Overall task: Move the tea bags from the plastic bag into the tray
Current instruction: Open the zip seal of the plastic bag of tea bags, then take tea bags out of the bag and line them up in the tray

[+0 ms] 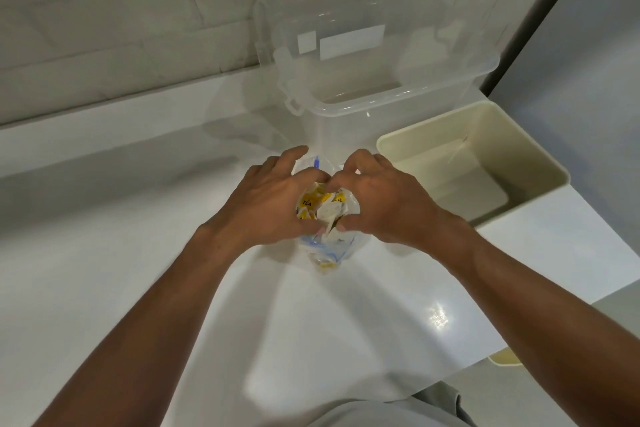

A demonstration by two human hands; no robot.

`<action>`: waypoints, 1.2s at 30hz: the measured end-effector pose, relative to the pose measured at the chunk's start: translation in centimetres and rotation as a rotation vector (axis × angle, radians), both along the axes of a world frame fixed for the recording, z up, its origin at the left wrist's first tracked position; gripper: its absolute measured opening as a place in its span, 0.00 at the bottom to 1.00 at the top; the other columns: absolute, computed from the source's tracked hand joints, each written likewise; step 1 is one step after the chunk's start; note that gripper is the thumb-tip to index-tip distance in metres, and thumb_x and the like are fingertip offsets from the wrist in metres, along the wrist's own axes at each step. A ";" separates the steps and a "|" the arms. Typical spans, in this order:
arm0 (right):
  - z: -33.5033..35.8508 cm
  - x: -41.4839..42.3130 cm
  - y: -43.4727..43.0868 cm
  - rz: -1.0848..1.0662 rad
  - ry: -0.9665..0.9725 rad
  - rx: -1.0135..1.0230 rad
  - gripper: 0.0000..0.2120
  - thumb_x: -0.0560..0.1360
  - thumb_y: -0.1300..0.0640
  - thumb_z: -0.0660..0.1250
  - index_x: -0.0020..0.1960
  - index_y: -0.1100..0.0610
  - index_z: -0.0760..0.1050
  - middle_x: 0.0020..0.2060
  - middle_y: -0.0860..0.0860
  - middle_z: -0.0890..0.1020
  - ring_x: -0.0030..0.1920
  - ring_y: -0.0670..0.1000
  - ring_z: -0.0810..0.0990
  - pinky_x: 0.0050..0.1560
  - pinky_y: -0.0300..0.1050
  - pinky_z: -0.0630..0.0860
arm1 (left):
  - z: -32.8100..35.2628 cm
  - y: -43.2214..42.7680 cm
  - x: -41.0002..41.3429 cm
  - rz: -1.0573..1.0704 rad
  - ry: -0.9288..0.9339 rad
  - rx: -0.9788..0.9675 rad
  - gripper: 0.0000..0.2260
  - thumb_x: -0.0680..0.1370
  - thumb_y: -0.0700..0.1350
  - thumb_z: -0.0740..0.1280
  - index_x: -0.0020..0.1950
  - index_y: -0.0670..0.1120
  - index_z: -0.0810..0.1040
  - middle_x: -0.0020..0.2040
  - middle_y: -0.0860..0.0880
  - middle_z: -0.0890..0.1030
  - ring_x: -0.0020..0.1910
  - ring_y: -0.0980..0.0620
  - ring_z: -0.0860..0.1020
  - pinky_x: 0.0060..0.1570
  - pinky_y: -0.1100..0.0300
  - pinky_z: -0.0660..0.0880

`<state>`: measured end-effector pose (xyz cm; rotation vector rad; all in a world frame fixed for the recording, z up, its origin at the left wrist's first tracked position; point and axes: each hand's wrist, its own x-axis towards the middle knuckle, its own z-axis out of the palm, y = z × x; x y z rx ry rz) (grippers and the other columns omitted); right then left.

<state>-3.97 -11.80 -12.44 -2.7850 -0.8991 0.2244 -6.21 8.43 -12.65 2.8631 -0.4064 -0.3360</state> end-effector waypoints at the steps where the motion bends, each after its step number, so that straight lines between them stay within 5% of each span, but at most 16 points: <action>1: 0.0 0.1 0.0 -0.010 -0.007 0.025 0.23 0.71 0.44 0.72 0.64 0.44 0.74 0.59 0.46 0.69 0.59 0.50 0.71 0.44 0.41 0.68 | 0.1 0.0 0.0 0.024 -0.022 -0.031 0.31 0.71 0.61 0.74 0.71 0.62 0.68 0.80 0.52 0.55 0.74 0.47 0.63 0.68 0.50 0.63; 5: -0.1 0.2 -0.3 0.013 -0.023 0.108 0.09 0.74 0.49 0.69 0.54 0.42 0.77 0.53 0.42 0.72 0.51 0.47 0.75 0.41 0.43 0.73 | 0.3 0.6 0.3 0.082 -0.123 -0.167 0.18 0.75 0.54 0.73 0.64 0.59 0.78 0.68 0.54 0.72 0.65 0.49 0.71 0.61 0.50 0.70; 9: -0.5 0.1 -0.7 0.048 -0.039 0.117 0.08 0.75 0.49 0.68 0.52 0.40 0.80 0.49 0.43 0.77 0.50 0.47 0.77 0.41 0.46 0.76 | 0.2 1.1 0.6 0.108 -0.187 -0.235 0.10 0.75 0.52 0.73 0.56 0.58 0.82 0.51 0.55 0.81 0.51 0.50 0.75 0.48 0.55 0.72; 13: -1.8 -0.4 -0.4 0.115 -0.082 0.058 0.09 0.75 0.46 0.67 0.54 0.37 0.81 0.49 0.43 0.80 0.50 0.47 0.78 0.38 0.40 0.71 | -0.4 -0.3 0.5 0.043 -0.136 -0.118 0.10 0.75 0.55 0.72 0.56 0.59 0.82 0.48 0.58 0.81 0.50 0.51 0.74 0.47 0.56 0.71; 18: -2.5 -0.8 -0.7 0.063 -0.112 0.161 0.04 0.72 0.49 0.68 0.42 0.42 0.82 0.36 0.42 0.81 0.37 0.47 0.80 0.29 0.38 0.66 | -1.3 -1.4 0.7 -0.016 -0.109 0.023 0.08 0.77 0.52 0.67 0.54 0.60 0.82 0.47 0.55 0.80 0.50 0.49 0.73 0.47 0.54 0.71; 23: -1.3 -0.7 -1.6 -0.099 0.151 0.359 0.01 0.73 0.52 0.70 0.44 0.46 0.79 0.28 0.43 0.79 0.31 0.45 0.76 0.36 0.40 0.73 | -0.7 0.1 1.3 0.098 -0.105 -0.221 0.06 0.76 0.50 0.70 0.50 0.60 0.82 0.40 0.56 0.78 0.40 0.55 0.75 0.43 0.53 0.75; 29: 0.1 -0.5 -1.8 -0.280 0.484 0.636 0.03 0.72 0.51 0.72 0.42 0.49 0.81 0.35 0.45 0.85 0.38 0.44 0.84 0.44 0.44 0.79 | 1.0 0.3 1.4 0.181 -0.031 -0.438 0.07 0.74 0.43 0.70 0.44 0.56 0.83 0.36 0.57 0.81 0.35 0.59 0.79 0.42 0.57 0.77; 33: -0.1 -0.3 -1.6 -0.334 0.464 0.688 0.06 0.70 0.48 0.76 0.43 0.49 0.81 0.36 0.45 0.85 0.38 0.43 0.83 0.45 0.46 0.80 | 1.5 0.1 1.3 0.239 0.002 -0.532 0.07 0.72 0.55 0.74 0.39 0.54 0.83 0.35 0.57 0.83 0.37 0.60 0.81 0.42 0.58 0.78; 36: -0.5 0.2 -1.7 -0.378 0.440 0.685 0.09 0.69 0.58 0.73 0.45 0.45 0.80 0.38 0.45 0.83 0.37 0.46 0.80 0.46 0.53 0.80 | 1.3 0.2 1.4 0.241 -0.010 -0.527 0.04 0.72 0.49 0.76 0.42 0.55 0.82 0.38 0.56 0.82 0.33 0.60 0.78 0.39 0.59 0.75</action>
